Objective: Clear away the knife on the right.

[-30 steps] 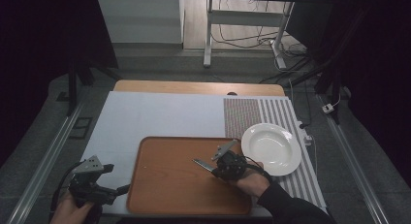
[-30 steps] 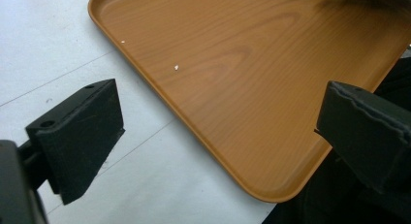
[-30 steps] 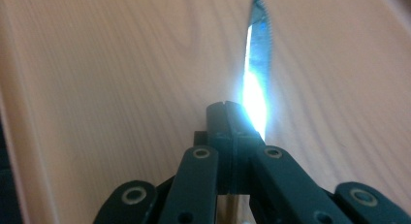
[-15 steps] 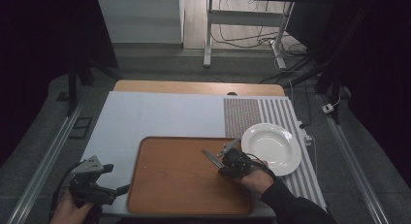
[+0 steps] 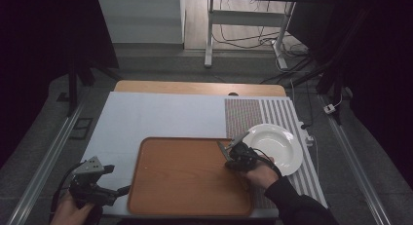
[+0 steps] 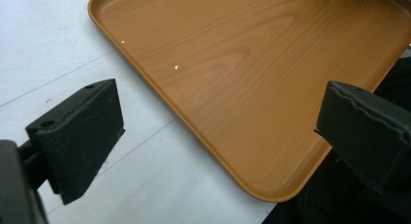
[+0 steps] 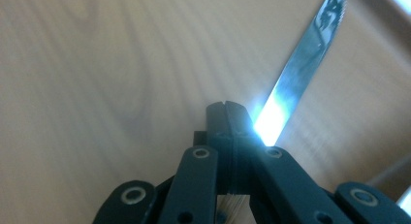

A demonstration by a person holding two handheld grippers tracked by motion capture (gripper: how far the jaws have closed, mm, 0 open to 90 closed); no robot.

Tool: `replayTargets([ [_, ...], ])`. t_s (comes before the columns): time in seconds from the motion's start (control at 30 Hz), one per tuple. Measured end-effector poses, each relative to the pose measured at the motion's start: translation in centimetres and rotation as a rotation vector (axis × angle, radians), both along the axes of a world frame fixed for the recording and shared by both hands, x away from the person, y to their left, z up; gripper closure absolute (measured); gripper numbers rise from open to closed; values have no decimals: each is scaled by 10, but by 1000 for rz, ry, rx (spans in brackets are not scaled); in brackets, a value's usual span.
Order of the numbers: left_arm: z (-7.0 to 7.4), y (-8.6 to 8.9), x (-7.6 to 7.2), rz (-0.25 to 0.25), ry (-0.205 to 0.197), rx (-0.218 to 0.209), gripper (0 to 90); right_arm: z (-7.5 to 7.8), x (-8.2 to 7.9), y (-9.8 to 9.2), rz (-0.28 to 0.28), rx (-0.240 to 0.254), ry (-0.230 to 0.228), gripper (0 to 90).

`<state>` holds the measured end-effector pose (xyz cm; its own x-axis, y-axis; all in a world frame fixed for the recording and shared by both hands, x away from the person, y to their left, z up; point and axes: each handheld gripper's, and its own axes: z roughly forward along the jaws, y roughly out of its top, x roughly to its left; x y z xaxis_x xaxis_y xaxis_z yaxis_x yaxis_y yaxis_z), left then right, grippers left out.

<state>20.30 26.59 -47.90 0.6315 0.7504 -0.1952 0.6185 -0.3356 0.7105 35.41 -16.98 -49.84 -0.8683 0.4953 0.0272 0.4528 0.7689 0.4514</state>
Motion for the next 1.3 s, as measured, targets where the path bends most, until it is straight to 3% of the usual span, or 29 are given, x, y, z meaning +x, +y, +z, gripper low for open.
replayTargets([
  [0.23, 0, 1, -1, 3, -1, -3, 30, 1, 5, -3, -17, -10, 18, 900],
  [0.57, 0, 0, 0, -1, -2, -2, 30, 2, 2, -31, -82, -12, 41, 895],
  [0.73, 0, 0, 0, 0, -2, -3, 30, 9, 0, -32, -102, 46, -8, 771],
  [1.0, 0, 1, 0, 1, -1, -5, 30, 26, -14, -35, -136, 97, -64, 537],
  [1.3, 0, 1, 0, 2, 2, -5, 30, 43, -32, -52, -198, 175, -116, 324],
])
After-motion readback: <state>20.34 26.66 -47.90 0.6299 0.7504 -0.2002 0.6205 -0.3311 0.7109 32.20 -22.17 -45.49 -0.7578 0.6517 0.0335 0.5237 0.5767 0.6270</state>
